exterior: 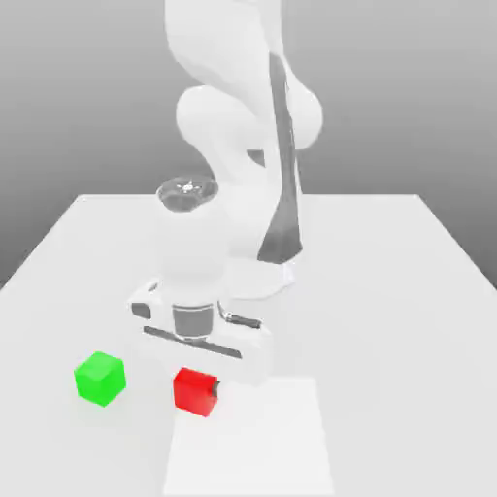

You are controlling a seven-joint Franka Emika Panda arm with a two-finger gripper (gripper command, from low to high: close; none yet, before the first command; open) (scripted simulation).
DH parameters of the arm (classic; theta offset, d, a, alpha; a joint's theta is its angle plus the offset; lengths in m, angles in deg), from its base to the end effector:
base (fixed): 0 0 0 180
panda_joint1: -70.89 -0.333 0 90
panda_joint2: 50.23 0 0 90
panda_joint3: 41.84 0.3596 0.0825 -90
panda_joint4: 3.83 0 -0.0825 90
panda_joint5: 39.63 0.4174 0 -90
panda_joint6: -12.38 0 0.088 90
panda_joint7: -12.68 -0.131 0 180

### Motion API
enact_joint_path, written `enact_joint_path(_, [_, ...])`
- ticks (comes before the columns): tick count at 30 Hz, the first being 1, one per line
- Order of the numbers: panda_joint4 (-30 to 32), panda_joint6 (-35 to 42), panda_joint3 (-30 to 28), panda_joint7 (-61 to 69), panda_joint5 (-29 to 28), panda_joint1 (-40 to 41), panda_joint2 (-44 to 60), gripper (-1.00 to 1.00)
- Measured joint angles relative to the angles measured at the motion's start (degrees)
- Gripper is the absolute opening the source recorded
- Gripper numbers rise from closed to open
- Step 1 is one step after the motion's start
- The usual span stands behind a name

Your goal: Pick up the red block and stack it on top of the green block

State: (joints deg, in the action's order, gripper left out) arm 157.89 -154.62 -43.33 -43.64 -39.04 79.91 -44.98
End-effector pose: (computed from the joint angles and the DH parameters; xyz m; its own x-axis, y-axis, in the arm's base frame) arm 0.3711 -0.0698 0.1645 0.3843 -0.9232 0.0004 -0.9232 -0.3843 -0.0004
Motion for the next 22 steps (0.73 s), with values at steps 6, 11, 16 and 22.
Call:
enact_joint_path(6, [0.06,8.32,-3.11,-6.90,-1.51,4.93,-8.41,-1.00])
enact_joint_path(11, [-1.80,12.67,-6.90,-19.12,-2.58,12.97,-10.97,-1.00])
enact_joint_path(16, [-2.84,8.38,-9.41,-22.28,-0.53,15.00,-5.57,-1.00])
enact_joint_path(22, [-3.12,2.87,-7.89,-19.99,2.86,15.63,0.31,1.00])
